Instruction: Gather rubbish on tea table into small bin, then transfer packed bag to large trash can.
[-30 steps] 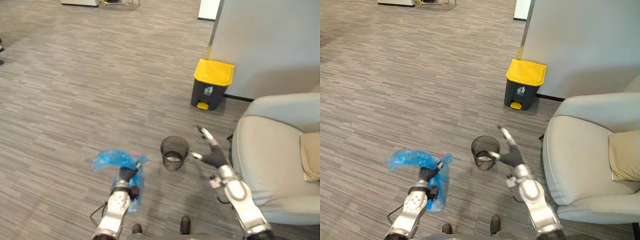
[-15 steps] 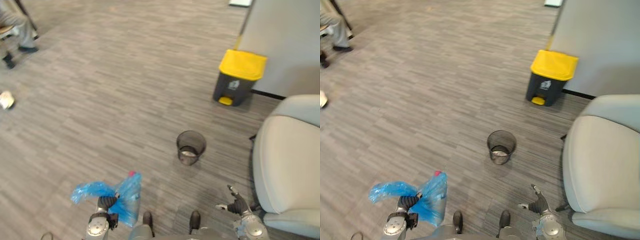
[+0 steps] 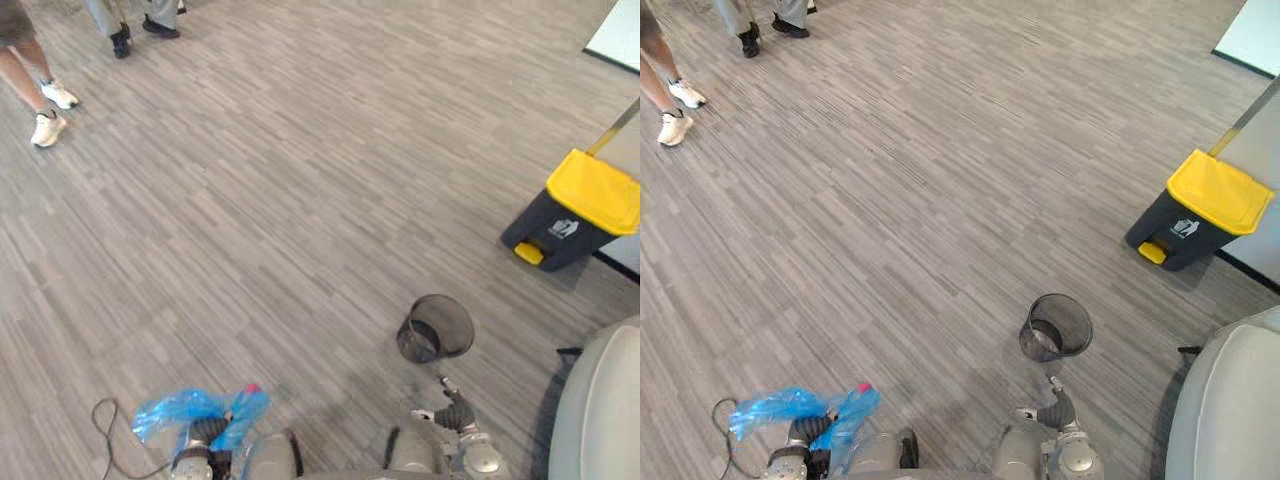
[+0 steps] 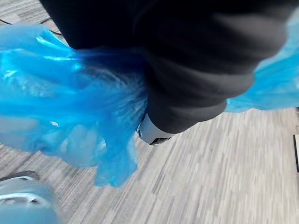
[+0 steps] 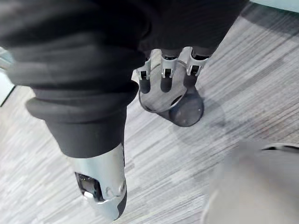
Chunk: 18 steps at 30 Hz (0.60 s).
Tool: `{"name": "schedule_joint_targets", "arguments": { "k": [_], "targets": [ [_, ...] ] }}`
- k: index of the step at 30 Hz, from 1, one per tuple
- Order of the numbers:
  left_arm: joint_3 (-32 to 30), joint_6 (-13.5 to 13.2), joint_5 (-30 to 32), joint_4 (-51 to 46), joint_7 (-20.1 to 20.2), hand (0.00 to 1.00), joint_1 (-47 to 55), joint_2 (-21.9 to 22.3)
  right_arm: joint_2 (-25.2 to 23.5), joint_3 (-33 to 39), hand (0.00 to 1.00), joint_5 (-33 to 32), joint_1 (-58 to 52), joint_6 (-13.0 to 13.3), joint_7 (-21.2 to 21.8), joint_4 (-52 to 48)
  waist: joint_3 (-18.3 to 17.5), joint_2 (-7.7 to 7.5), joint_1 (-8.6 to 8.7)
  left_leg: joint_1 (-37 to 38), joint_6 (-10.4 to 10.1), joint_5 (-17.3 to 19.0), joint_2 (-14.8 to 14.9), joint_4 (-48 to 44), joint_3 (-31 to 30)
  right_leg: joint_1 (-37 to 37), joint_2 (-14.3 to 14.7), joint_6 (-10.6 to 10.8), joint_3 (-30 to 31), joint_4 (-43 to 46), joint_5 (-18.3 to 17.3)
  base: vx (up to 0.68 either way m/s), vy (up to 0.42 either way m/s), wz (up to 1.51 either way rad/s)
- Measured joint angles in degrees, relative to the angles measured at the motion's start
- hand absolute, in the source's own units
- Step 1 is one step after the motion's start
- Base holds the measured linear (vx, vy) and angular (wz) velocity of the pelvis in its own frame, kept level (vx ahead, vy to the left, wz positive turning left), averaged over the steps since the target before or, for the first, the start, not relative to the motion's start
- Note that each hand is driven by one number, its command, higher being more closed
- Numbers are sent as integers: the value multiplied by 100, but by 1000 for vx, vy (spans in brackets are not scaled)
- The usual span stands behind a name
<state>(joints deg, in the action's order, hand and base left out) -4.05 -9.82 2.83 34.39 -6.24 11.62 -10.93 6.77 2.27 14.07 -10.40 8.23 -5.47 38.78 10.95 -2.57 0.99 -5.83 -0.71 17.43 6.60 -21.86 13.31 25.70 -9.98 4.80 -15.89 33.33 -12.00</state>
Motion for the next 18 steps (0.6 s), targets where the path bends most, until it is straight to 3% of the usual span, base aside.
{"name": "schedule_joint_targets", "arguments": {
  "k": [1, 2, 3, 4, 6, 7, 8, 9, 10, 11, 12, 14, 16, 18],
  "targets": [
    [-6, 0, 0, 0, 0, 100, -70, 0, 8, 1, 0, 0, 32, -10, -1, 97, 12, 6, 37, 81, -45, 30, -4, 90, -31, 15, 90, -21, -81, -521, 147, 512, -81, 37],
    [-2, -3, 1, 3, 4, 100, -174, -13, 19, 14, 0, -1, 40, -39, -5, 206, 6, -28, 122, 277, -147, 58, -85, 313, -91, -9, 170, -197, -117, -1292, 571, 511, -102, 57],
    [11, -3, 4, 23, 8, 100, -214, 36, 64, 28, 0, -15, 28, -77, -27, 280, -33, 56, 226, 490, -307, 77, -53, 483, -252, -70, 225, -541, -86, -1241, 1026, 578, -119, 60],
    [5, -13, 5, 18, 10, 100, -220, 59, 76, 39, 0, -22, 19, -85, -43, 264, -103, 28, 246, 602, -375, 65, -3, 592, -280, -60, 243, -686, -137, -1139, 1104, 654, -153, 44],
    [-11, -22, 5, -13, 13, 100, -291, 122, 46, 128, 0, -36, 8, -92, -43, 157, -59, 196, 212, 562, -658, -52, 282, 38, -271, -239, 368, -936, -307, -851, 885, 616, -168, 15],
    [-16, -8, 4, -27, 12, 100, -323, 247, 64, 196, 0, -50, -49, -93, -43, 4, 2, 291, 187, 326, -638, -343, 513, -960, -273, -488, 391, -1083, -444, -598, 669, 606, -241, 7],
    [-14, -8, 3, -74, 10, 100, -336, 435, 128, 202, 0, -54, -90, -90, -46, -162, 81, 363, 168, 80, -314, -1052, 746, -2155, -181, -484, 485, -970, -586, 30, 368, 529, -272, -9],
    [-18, -16, 4, -123, 15, 100, -270, 475, 120, 204, 0, -57, -129, -87, -47, -249, 58, 410, 110, -70, -96, -1574, 950, -2798, -185, -726, 738, -815, -628, -477, 320, 267, -331, -59],
    [-47, -44, 0, -252, 14, 100, -131, 544, 68, 189, 0, -88, -183, -88, -61, -451, 51, 347, -33, -432, -112, -1319, 1208, -3839, -242, -1205, 968, -1291, -618, -998, 275, 251, -258, -117],
    [-36, -31, -2, -278, 13, 100, -171, 619, 106, 251, 0, -217, -55, -87, -92, -473, -17, 505, -177, -835, -150, -795, 1343, -4258, -263, -1406, 1245, -1390, -265, -1121, 161, 310, -188, -131],
    [-37, -33, -2, -290, 15, 100, -191, 619, 78, 243, 0, -251, -1, -83, -105, -484, -7, 458, -234, -1036, -137, -617, 1298, -4249, -251, -1498, 1329, -1421, -86, -1207, 139, 651, -86, -137],
    [-44, -38, -2, -353, 15, 100, -275, 583, -49, 241, 0, -278, -13, -91, -96, -541, 87, 150, -359, -1592, -97, -317, 894, -3490, -215, -2150, 1398, -1419, 548, -1757, 136, 704, -59, -125],
    [-38, -41, -1, -395, 17, 100, -248, 600, -65, 361, 0, -282, -22, -90, -103, -560, 85, 53, -453, -1787, -167, -293, 528, -2474, -521, -2611, 1415, -1408, 1081, -2123, 130, 512, 67, -157],
    [-66, -50, 1, -415, 14, 100, -249, 633, -65, 651, 0, -283, 8, -87, -114, -573, 57, 58, -530, -1755, -406, -486, 193, -1064, -1117, -2861, 1412, -1105, 1697, -2197, -56, 613, 236, -175]
  ]
}}
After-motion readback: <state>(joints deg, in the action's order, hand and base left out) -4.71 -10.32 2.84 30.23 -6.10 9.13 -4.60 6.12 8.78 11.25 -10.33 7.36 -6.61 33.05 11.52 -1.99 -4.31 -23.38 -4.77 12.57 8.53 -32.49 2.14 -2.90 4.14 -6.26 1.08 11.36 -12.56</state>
